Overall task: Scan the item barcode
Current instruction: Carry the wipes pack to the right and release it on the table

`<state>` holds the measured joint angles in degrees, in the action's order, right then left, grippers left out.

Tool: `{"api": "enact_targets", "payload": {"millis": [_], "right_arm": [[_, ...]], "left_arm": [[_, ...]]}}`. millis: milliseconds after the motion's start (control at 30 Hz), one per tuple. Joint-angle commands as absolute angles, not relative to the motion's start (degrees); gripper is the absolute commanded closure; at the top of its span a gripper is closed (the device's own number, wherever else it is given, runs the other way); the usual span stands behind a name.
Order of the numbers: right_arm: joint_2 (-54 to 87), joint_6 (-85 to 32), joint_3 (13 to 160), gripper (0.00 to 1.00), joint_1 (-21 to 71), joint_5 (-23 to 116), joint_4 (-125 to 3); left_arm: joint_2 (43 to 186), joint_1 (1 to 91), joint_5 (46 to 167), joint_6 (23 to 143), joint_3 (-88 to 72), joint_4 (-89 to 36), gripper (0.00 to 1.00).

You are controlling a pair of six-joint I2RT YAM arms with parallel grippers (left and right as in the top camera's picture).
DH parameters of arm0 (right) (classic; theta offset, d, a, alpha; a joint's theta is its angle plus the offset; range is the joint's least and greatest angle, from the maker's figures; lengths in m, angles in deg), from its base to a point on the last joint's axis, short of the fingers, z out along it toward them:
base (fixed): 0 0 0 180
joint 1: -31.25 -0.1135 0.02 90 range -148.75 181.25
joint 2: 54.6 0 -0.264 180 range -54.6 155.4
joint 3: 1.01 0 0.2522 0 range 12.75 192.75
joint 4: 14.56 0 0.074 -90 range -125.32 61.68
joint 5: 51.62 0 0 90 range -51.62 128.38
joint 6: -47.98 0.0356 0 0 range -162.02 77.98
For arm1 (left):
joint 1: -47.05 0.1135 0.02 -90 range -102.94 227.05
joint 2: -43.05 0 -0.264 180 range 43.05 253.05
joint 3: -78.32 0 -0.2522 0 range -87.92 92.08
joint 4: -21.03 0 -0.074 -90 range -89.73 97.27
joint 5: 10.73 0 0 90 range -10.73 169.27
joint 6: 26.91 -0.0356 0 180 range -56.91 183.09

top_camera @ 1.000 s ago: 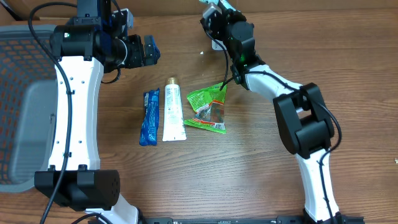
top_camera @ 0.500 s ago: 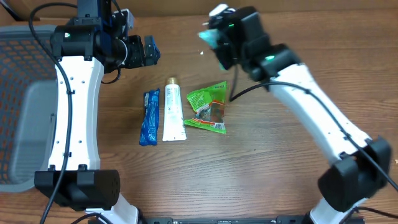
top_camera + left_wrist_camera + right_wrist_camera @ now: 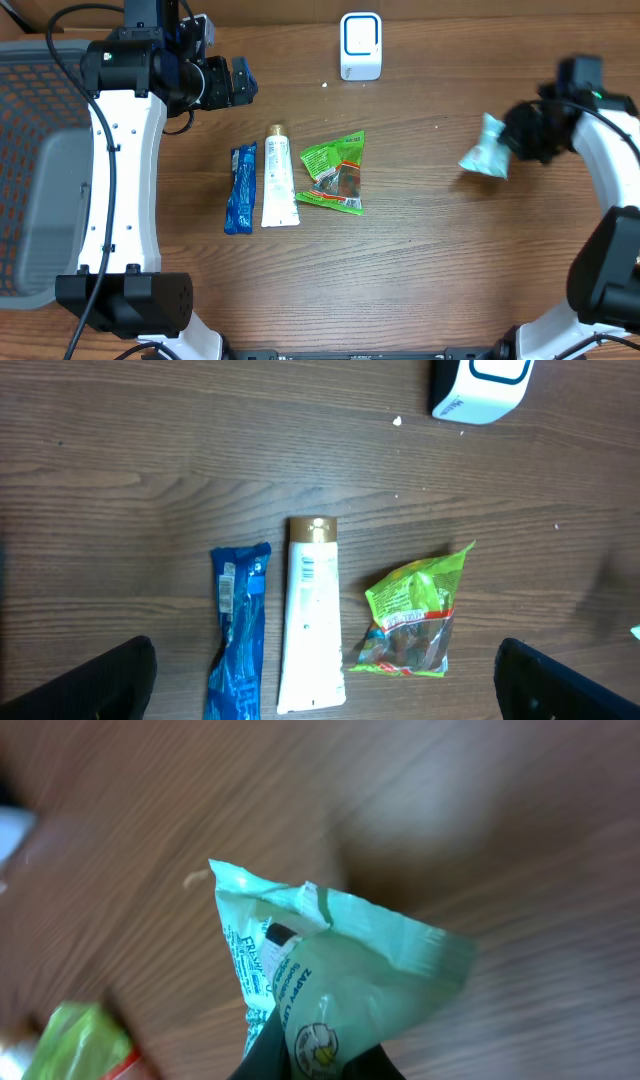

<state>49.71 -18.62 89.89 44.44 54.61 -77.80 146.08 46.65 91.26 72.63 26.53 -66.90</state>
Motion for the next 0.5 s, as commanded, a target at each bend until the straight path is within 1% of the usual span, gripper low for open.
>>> {"api": "enact_targets", "payload": {"millis": [0,100,200,233,267,300,333,367,400,467], "right_arm": [[48.3,-9.2,82.9,0.96,48.8,55.6,-72.4],[48.3,-8.6,78.9,0.96,51.4,55.6,-67.7],[48.3,-8.6,78.4,0.95,53.5,55.0,-66.7],[48.3,-8.9,78.5,0.86,53.8,56.5,-66.7],[48.3,-10.1,79.1,0.56,53.9,60.9,-66.9],[48.3,-11.8,79.6,0.36,53.9,64.0,-67.2],[48.3,-14.0,80.8,0.14,53.9,68.0,-68.4],[48.3,-15.0,81.8,0.07,53.9,69.8,-69.4],[48.3,-16.6,84.8,0.0,53.9,71.4,-73.2],[48.3,-20.1,91.4,0.0,53.1,71.5,-81.9]], "left_arm": [[146.6,46.3,91.7,73.4,26.5,-66.8,0.0],[146.6,46.3,91.7,73.4,26.5,-66.8,0.0],[146.6,46.3,91.7,73.4,26.5,-66.8,0.0],[146.6,46.3,91.7,73.4,26.5,-66.8,0.0],[146.6,46.3,91.7,73.4,26.5,-66.8,0.0],[146.6,46.3,91.7,73.4,26.5,-66.8,0.0],[146.6,46.3,91.7,73.4,26.5,-66.8,0.01],[146.6,46.3,91.7,73.4,26.5,-66.8,0.0],[146.6,46.3,91.7,73.4,26.5,-66.8,0.01],[146.6,46.3,91.7,73.4,26.5,-66.8,0.0]]}}
